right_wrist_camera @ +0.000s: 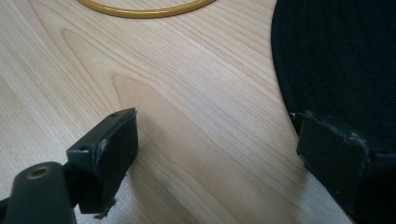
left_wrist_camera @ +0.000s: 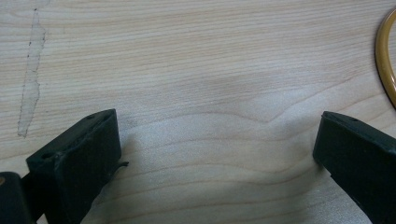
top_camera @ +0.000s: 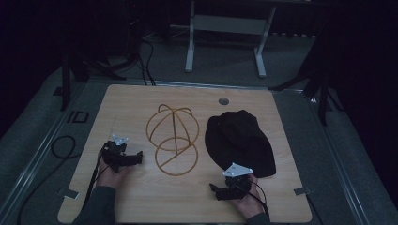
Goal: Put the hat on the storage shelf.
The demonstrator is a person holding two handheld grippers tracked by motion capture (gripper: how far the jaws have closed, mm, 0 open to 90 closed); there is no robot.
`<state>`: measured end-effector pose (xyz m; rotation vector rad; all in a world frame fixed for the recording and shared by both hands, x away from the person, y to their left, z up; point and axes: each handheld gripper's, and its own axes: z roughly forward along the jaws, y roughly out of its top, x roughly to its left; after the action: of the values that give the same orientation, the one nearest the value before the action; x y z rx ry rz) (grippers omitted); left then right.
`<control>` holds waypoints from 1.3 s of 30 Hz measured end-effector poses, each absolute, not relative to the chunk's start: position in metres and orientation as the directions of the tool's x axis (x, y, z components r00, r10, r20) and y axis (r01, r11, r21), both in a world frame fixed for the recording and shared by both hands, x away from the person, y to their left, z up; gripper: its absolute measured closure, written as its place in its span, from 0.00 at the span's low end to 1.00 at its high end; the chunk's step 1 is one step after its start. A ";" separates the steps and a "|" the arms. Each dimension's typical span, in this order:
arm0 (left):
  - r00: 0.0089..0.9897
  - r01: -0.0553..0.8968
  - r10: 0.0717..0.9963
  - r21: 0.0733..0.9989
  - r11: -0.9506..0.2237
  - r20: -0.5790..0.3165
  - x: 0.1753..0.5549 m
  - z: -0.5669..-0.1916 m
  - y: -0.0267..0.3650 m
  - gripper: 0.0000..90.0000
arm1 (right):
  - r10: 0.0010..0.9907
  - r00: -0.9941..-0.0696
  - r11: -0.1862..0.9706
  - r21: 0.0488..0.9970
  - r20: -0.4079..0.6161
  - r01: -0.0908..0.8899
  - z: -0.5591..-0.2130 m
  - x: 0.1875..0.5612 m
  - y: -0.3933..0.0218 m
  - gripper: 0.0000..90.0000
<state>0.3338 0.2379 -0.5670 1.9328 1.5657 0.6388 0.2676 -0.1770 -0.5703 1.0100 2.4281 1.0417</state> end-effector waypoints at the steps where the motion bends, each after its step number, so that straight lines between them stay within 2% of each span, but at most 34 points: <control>1: 0.202 0.709 0.979 0.687 -0.156 0.014 0.334 -0.567 0.238 0.01 | 0.711 -0.703 0.487 0.727 -0.008 0.484 -0.570 0.267 -0.177 0.14; 4: 0.203 0.709 0.979 0.687 -0.157 0.014 0.334 -0.567 0.238 0.01 | 0.711 -0.703 0.486 0.728 -0.008 0.483 -0.570 0.267 -0.177 0.15; 8: 0.204 0.709 0.979 0.687 -0.157 0.013 0.334 -0.567 0.238 0.01 | 0.698 -0.716 0.511 0.707 -0.009 0.489 -0.564 0.263 -0.176 0.31; 10: 0.204 0.709 0.979 0.687 -0.157 0.013 0.334 -0.567 0.238 0.01 | 0.692 -0.722 0.517 0.702 -0.006 0.489 -0.563 0.262 -0.175 0.35; 11: 0.204 0.709 0.979 0.687 -0.157 0.013 0.334 -0.567 0.238 0.01 | 0.681 -0.733 0.528 0.693 0.002 0.492 -0.560 0.261 -0.176 0.43; 13: 0.204 0.709 0.979 0.687 -0.157 0.013 0.334 -0.567 0.238 0.01 | 0.667 -0.744 0.527 0.686 0.033 0.502 -0.556 0.260 -0.178 0.45; 15: 0.204 0.709 0.979 0.687 -0.157 0.013 0.334 -0.567 0.238 0.01 | 0.653 -0.755 0.523 0.682 0.065 0.511 -0.550 0.258 -0.181 0.46; 26: 0.204 0.709 0.979 0.687 -0.157 0.013 0.334 -0.567 0.238 0.01 | 0.621 -0.780 0.643 0.617 -0.073 0.454 -0.514 0.254 -0.199 0.53; 39: 0.203 0.708 0.979 0.689 -0.155 0.011 0.334 -0.567 0.238 0.01 | 0.647 -0.756 0.651 0.589 -0.100 0.479 -0.484 0.267 -0.229 0.55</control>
<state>0.3340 0.2377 -0.5671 1.9306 1.5642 0.6368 0.2670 -0.2293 -0.4839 0.9020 2.5703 0.7895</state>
